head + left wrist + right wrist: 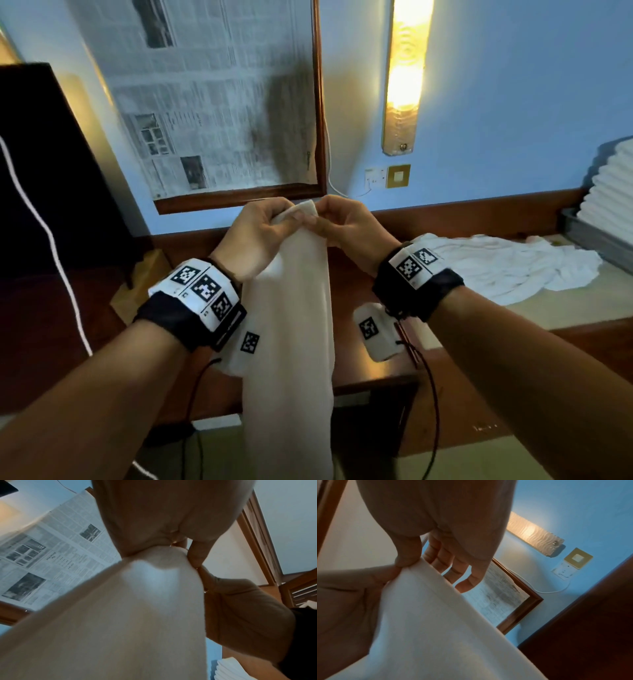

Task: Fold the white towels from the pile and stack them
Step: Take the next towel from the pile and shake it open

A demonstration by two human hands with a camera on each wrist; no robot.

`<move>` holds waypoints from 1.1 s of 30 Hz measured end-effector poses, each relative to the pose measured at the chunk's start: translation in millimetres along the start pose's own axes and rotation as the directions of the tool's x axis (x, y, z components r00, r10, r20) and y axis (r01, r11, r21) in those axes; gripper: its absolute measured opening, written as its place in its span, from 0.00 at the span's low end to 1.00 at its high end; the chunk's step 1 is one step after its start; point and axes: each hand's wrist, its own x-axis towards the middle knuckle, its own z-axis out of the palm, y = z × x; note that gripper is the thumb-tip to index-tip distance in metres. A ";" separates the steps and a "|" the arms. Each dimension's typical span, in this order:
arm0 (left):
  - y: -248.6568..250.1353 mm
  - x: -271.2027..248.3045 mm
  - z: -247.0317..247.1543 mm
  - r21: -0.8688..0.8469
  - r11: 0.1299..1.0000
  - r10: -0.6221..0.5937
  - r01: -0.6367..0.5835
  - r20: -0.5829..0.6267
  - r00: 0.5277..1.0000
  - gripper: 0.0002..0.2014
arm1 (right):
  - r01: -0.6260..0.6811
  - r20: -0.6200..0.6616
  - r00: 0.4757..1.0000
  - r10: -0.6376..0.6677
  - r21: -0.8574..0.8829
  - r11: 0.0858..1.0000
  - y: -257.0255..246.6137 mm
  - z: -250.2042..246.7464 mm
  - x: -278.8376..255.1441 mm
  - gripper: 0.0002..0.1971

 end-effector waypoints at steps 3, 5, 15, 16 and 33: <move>4.5 11.4 -1.7 -0.210 0.977 -0.043 0.024 -0.085 0.995 0.09 | 0.103 0.025 0.995 -0.101 -0.092 0.990 -19.2 -6.8 19.7 0.06; 5.3 18.6 1.4 -0.340 0.940 -0.075 0.001 -0.207 0.976 0.10 | 0.184 0.016 0.982 -0.186 -0.238 0.954 -31.2 -13.5 33.5 0.08; -25.9 24.9 72.4 -0.323 0.945 -0.139 0.046 -0.271 0.952 0.11 | 0.313 0.008 0.931 -0.365 -0.531 0.788 -81.9 -79.1 80.2 0.12; -24.7 27.8 80.3 -0.326 0.944 -0.132 0.037 -0.273 0.953 0.11 | 0.316 0.007 0.928 -0.371 -0.539 0.781 -84.1 -86.0 81.2 0.12; -6.6 52.9 149.6 -0.282 0.951 -0.016 -0.130 -0.462 0.887 0.06 | 0.284 -0.125 0.901 -0.416 -0.557 0.781 -75.8 -164.1 93.7 0.04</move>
